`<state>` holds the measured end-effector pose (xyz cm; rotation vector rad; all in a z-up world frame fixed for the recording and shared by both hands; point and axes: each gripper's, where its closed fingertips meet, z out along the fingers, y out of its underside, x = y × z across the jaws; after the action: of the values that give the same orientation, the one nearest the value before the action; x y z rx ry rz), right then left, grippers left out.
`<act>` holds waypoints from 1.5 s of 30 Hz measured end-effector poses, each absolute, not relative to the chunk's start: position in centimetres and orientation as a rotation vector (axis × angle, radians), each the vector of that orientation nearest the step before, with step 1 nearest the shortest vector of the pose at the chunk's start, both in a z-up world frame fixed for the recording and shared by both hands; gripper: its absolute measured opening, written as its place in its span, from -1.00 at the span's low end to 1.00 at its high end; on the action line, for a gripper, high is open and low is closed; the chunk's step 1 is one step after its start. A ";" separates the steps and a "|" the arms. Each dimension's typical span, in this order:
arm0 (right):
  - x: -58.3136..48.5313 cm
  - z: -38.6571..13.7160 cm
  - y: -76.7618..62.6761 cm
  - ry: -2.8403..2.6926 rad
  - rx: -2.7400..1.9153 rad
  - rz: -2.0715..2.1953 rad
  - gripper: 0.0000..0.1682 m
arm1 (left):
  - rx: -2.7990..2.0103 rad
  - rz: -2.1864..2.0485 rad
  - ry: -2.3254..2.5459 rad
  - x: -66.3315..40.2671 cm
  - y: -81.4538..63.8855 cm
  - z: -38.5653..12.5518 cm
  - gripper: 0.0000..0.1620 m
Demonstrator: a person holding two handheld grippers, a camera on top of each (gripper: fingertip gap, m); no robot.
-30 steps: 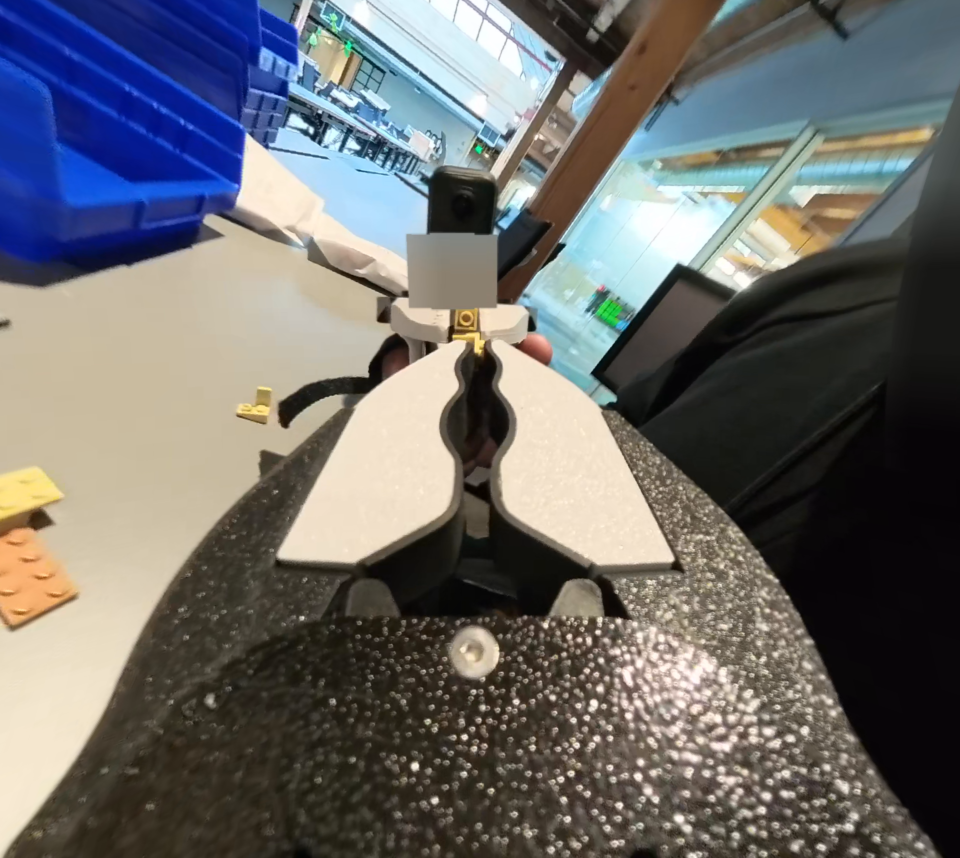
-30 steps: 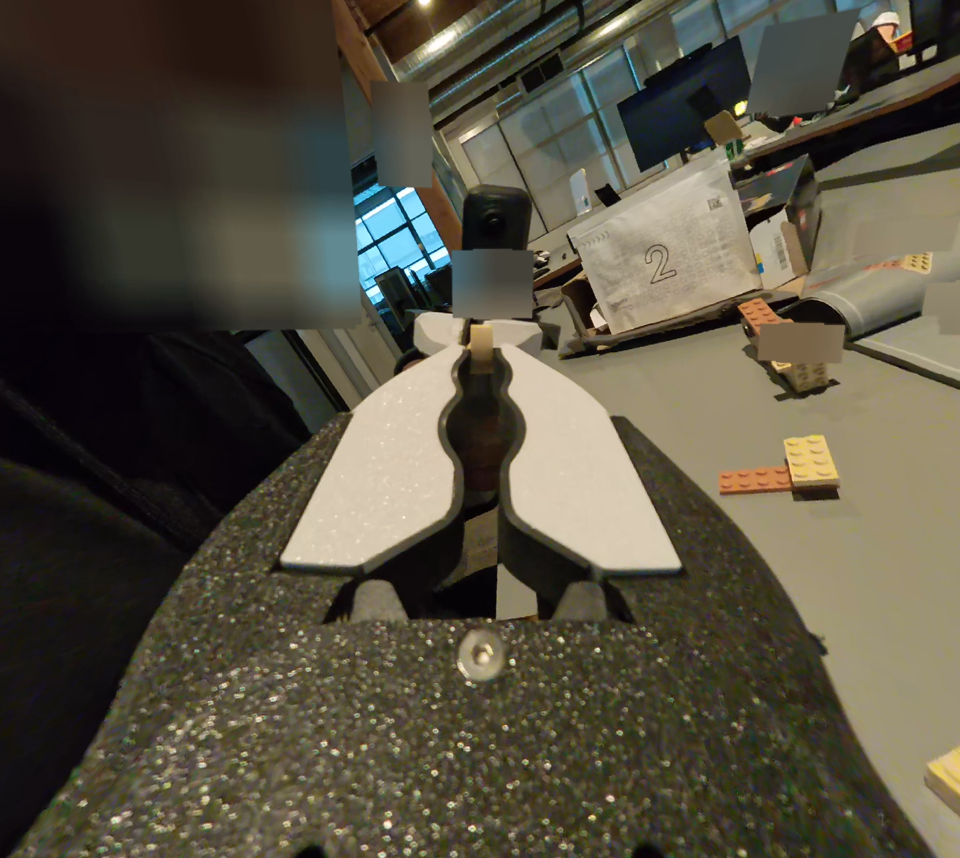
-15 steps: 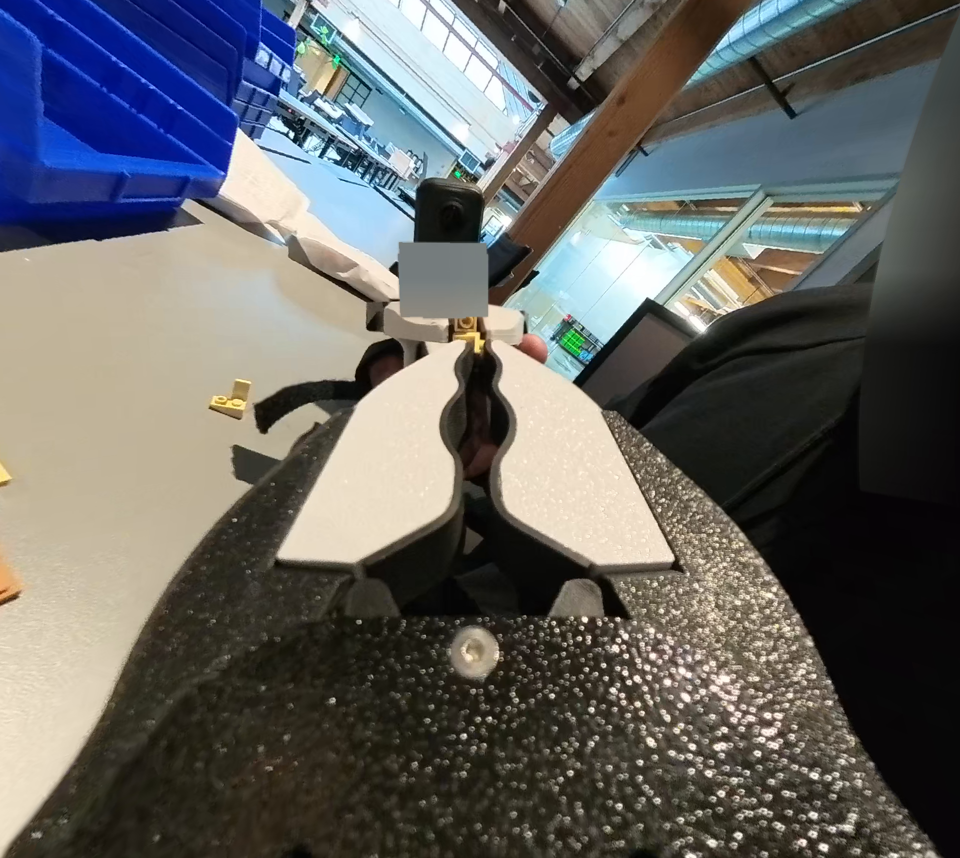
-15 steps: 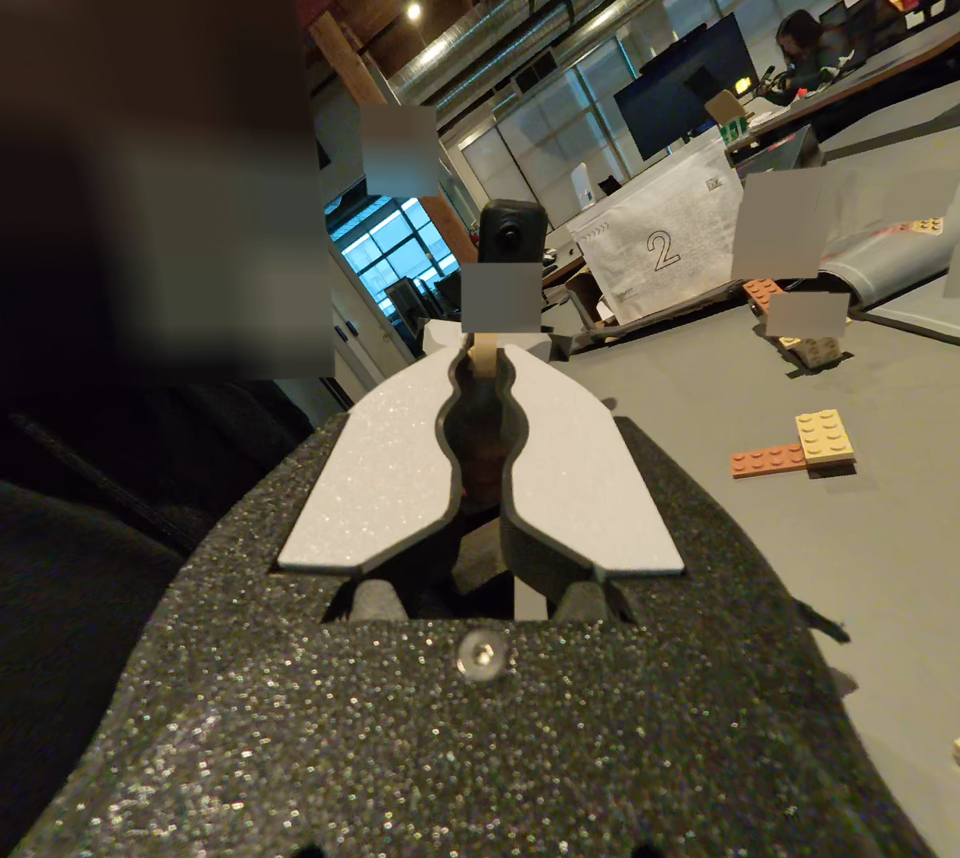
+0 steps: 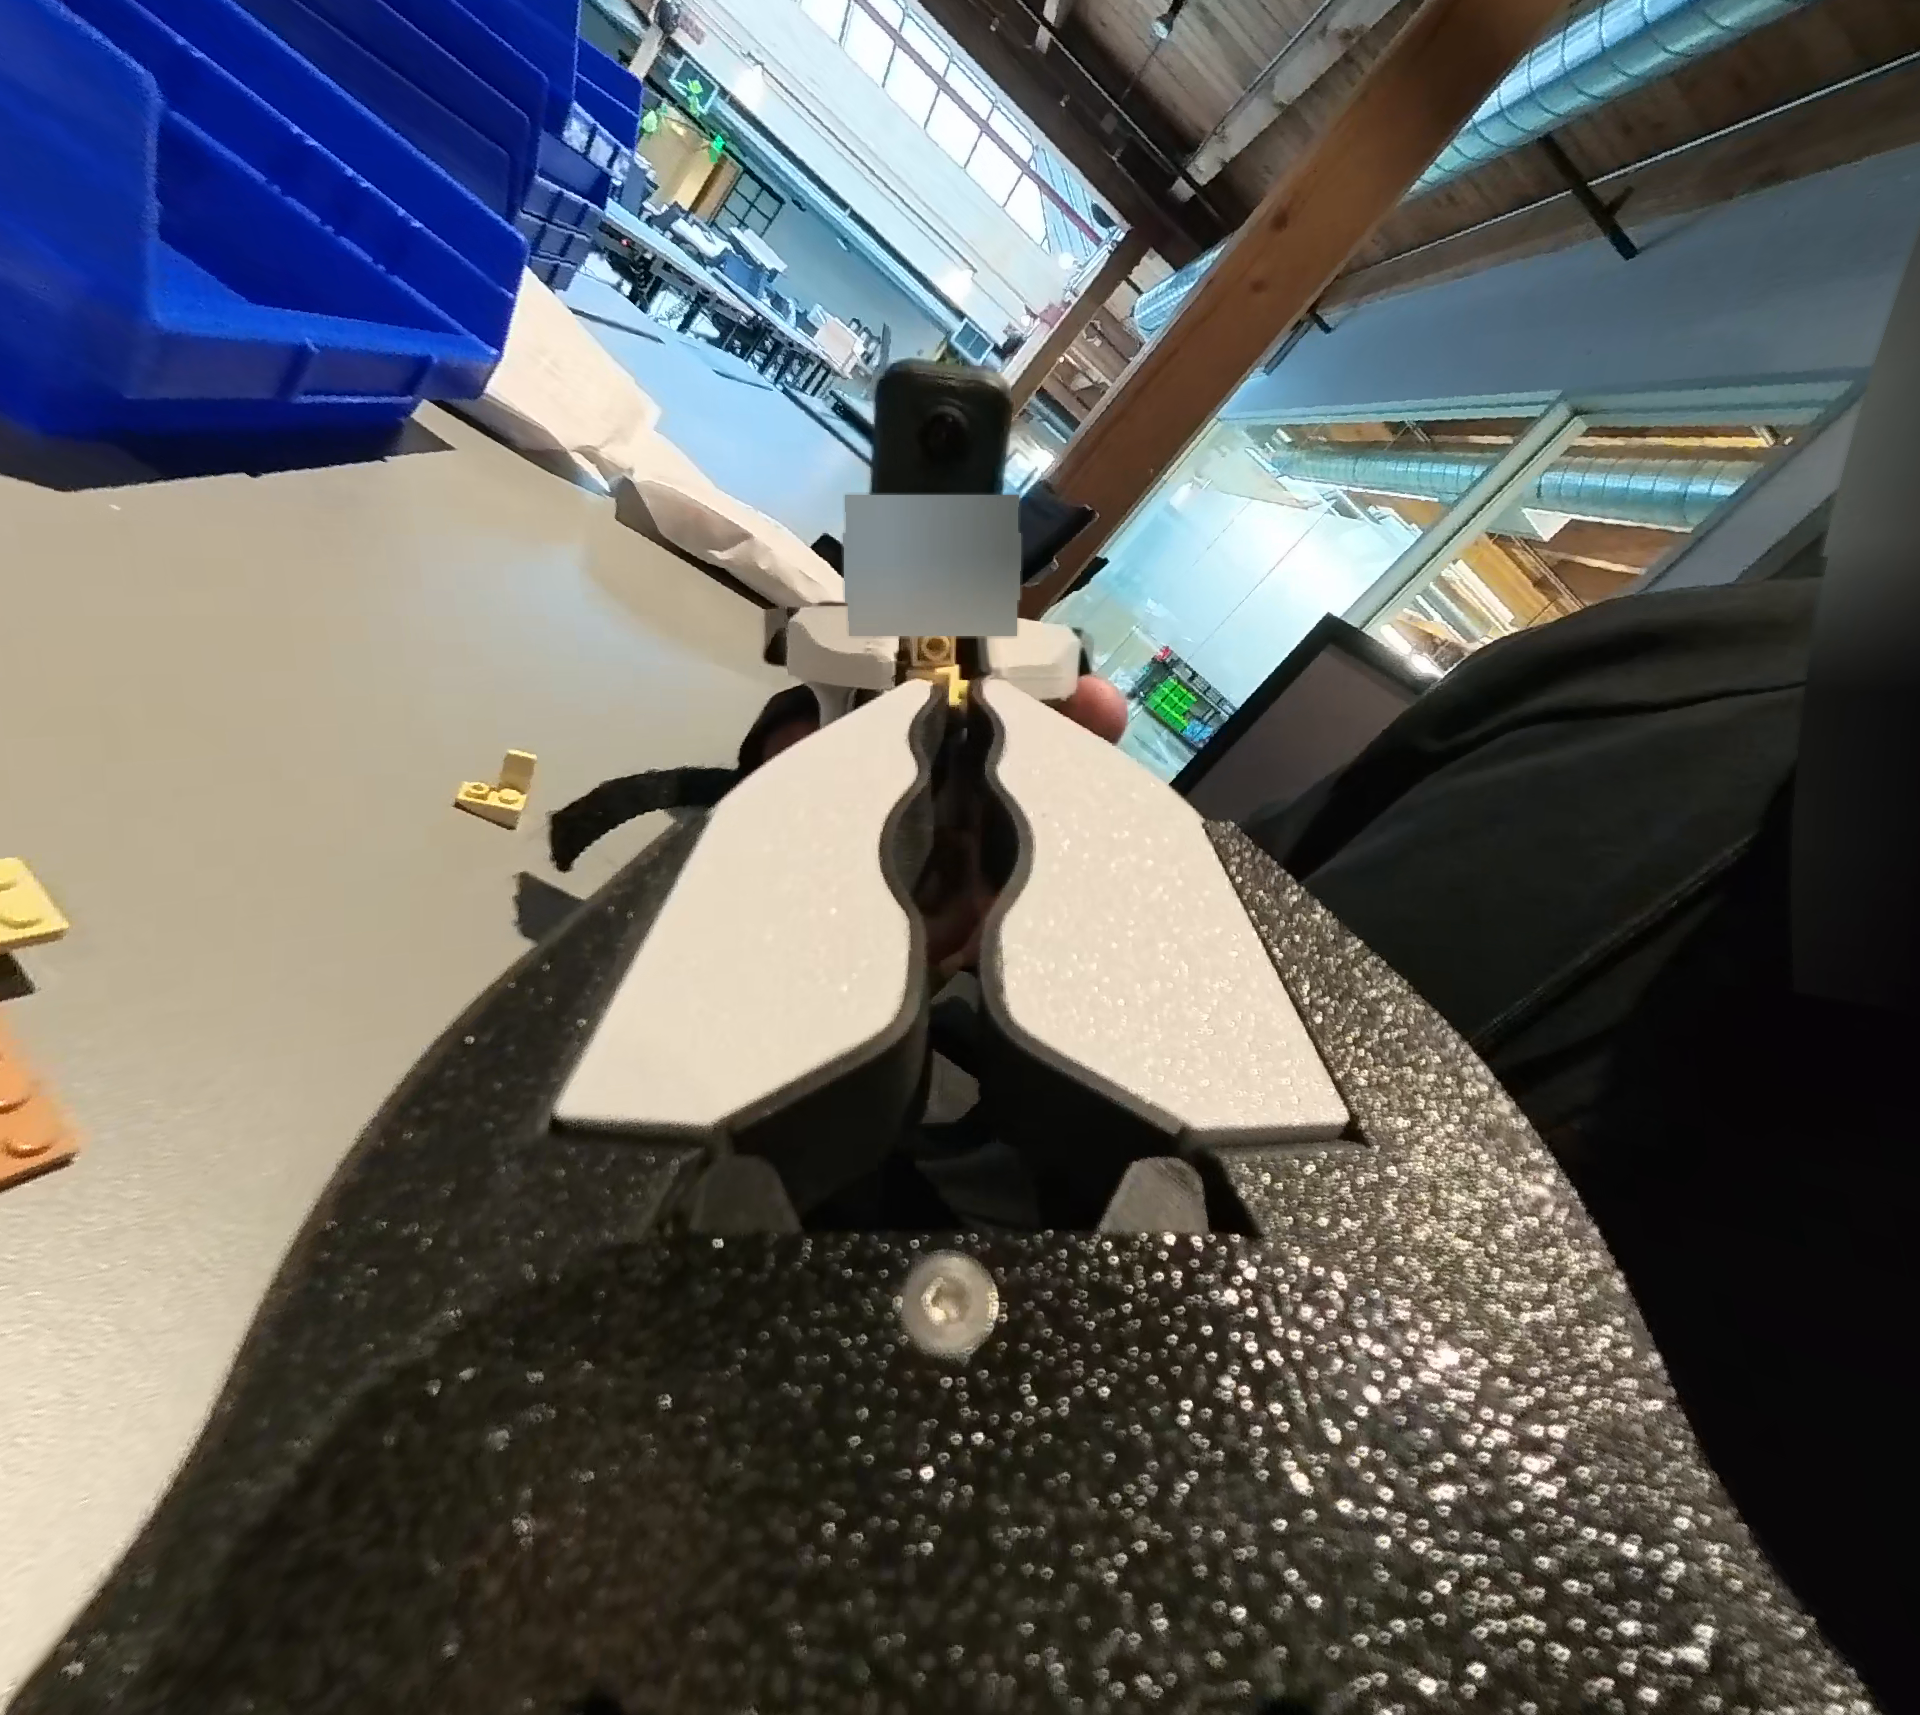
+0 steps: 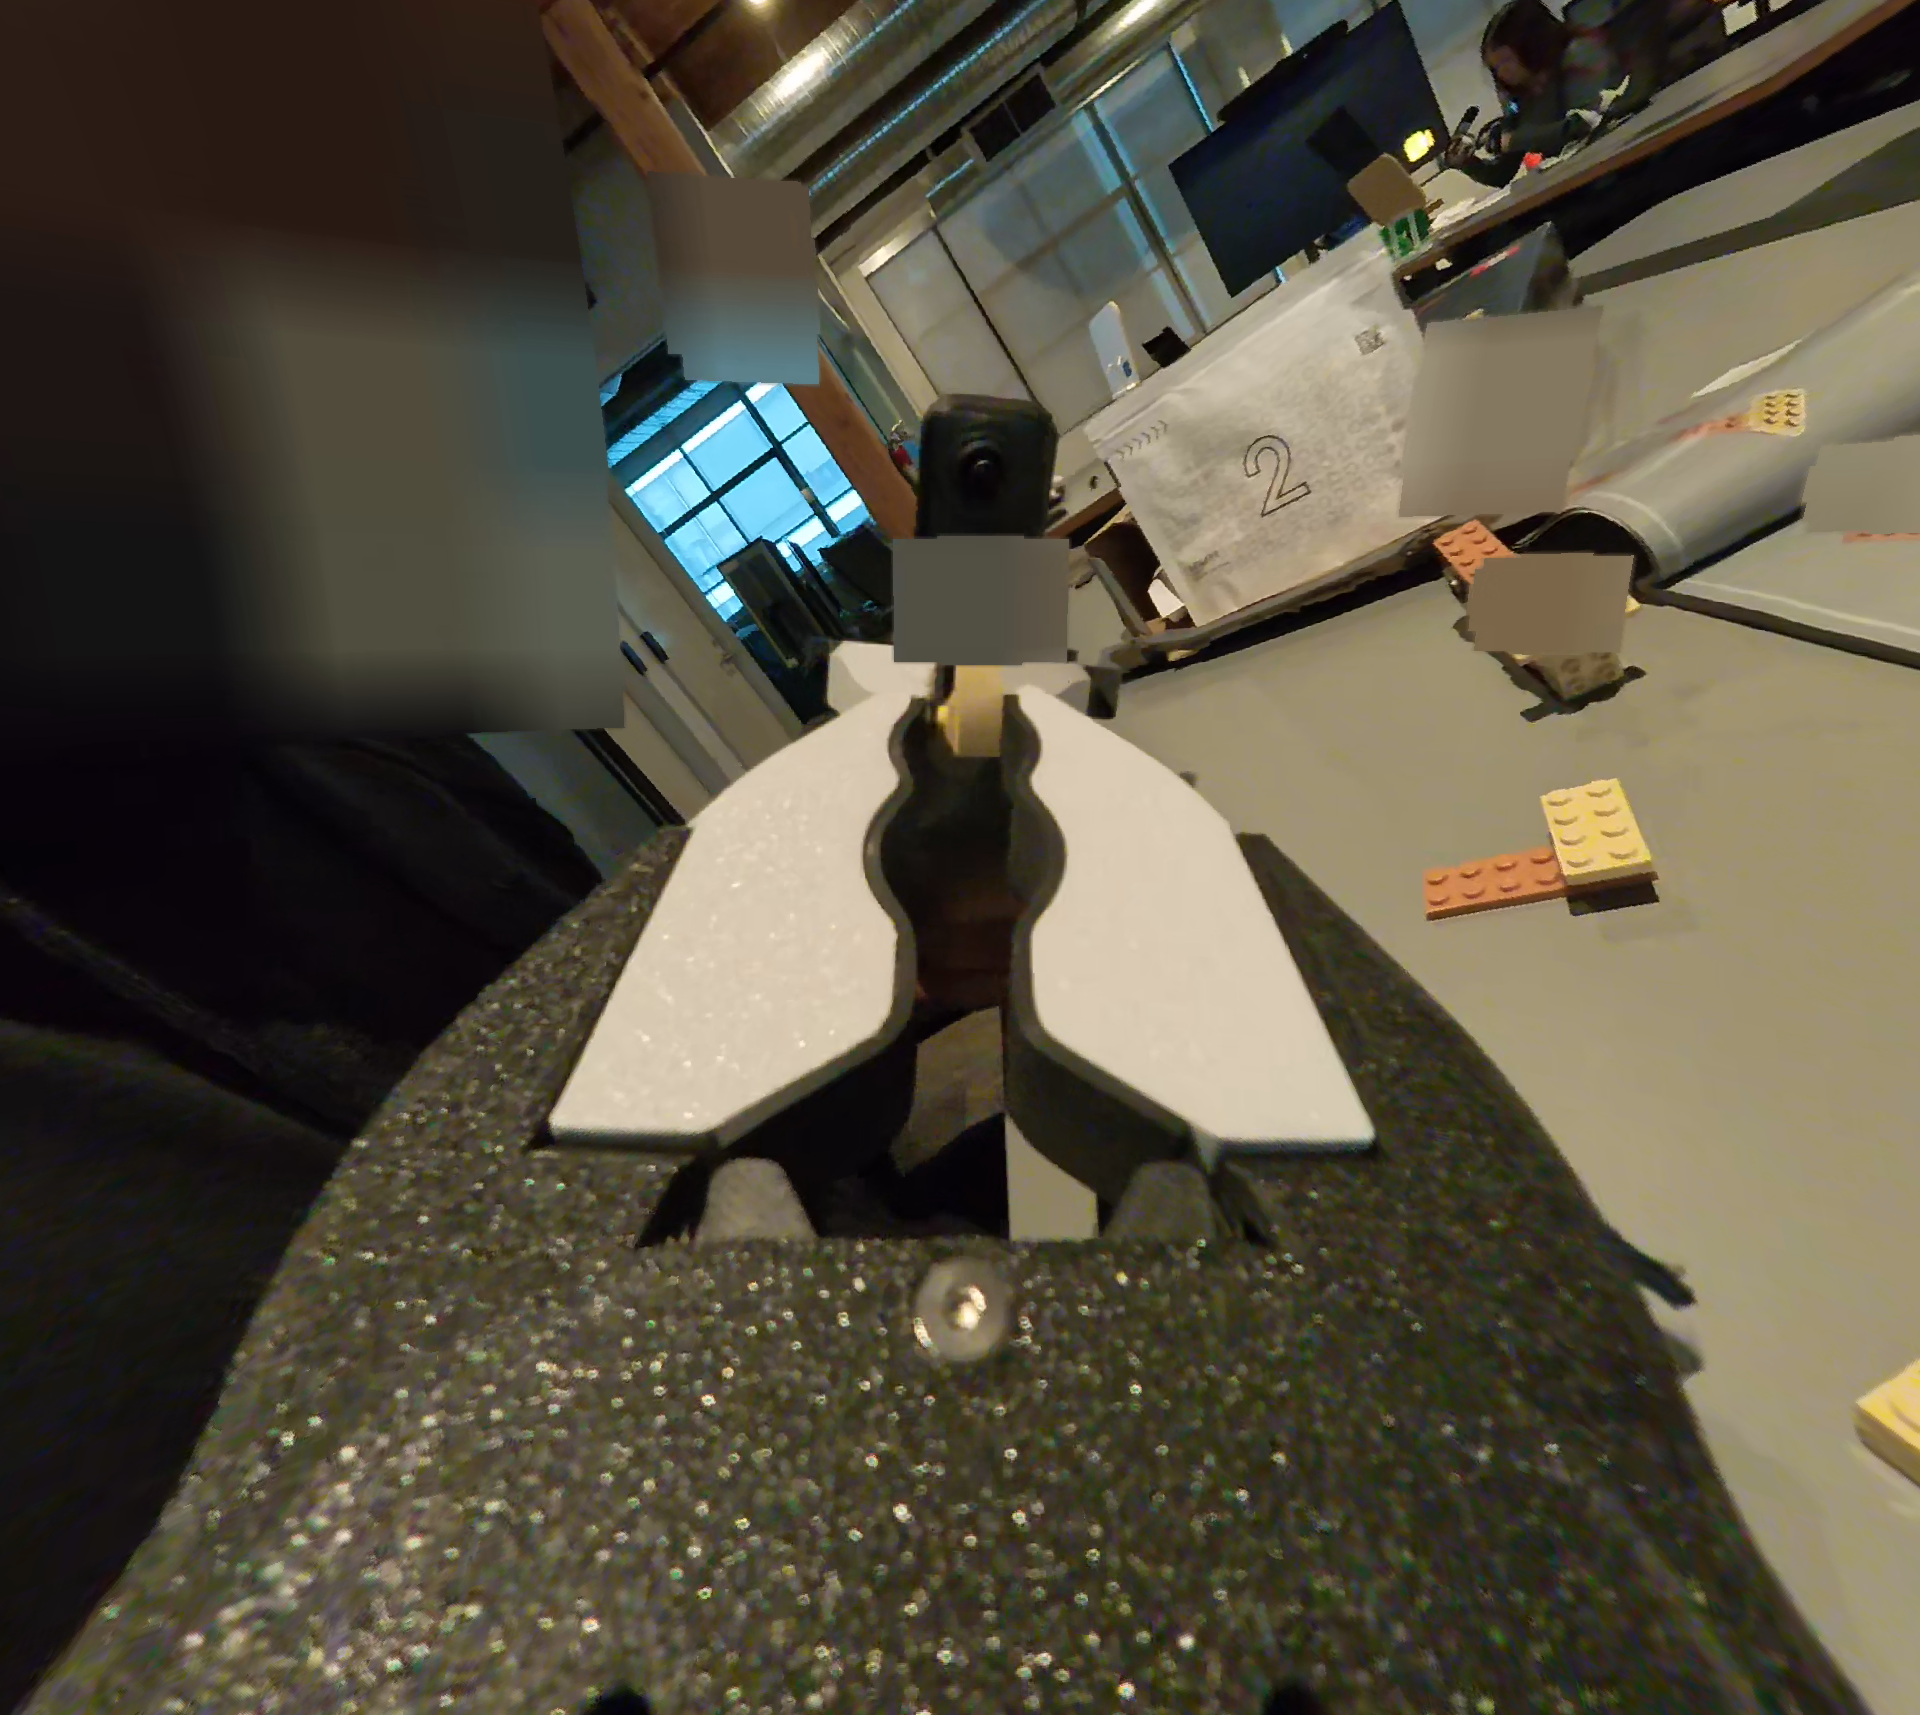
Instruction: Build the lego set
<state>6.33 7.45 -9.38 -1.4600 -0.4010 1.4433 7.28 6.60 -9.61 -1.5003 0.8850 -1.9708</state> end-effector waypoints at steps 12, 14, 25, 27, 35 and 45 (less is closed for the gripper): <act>5.9 -9.6 7.9 -0.410 -1.594 1.303 -0.83 | -1.425 -2.044 0.790 6.8 7.1 -9.6 -0.97; 5.8 -9.5 7.9 -0.398 -1.601 1.308 -0.83 | -1.423 -2.048 0.785 6.8 7.1 -9.6 -0.97; 5.5 -8.9 8.2 -0.364 -1.639 1.267 -0.83 | -1.368 -2.150 0.697 6.4 7.4 -8.8 -0.97; 5.5 -8.8 8.3 -0.363 -1.644 1.247 -0.82 | -1.358 -2.173 0.679 6.3 7.4 -8.7 -0.97; 5.1 -8.2 8.6 -0.388 -1.676 1.149 -0.82 | -1.286 -2.276 0.604 5.9 7.7 -8.0 -0.97; 4.4 -7.4 8.9 -0.418 -1.721 1.067 -0.82 | -1.171 -2.370 0.541 5.2 8.0 -7.1 -0.97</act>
<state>4.42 8.92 -7.43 -1.7211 -0.4179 1.0674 5.21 8.01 -7.10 -1.1713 0.5415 -2.3700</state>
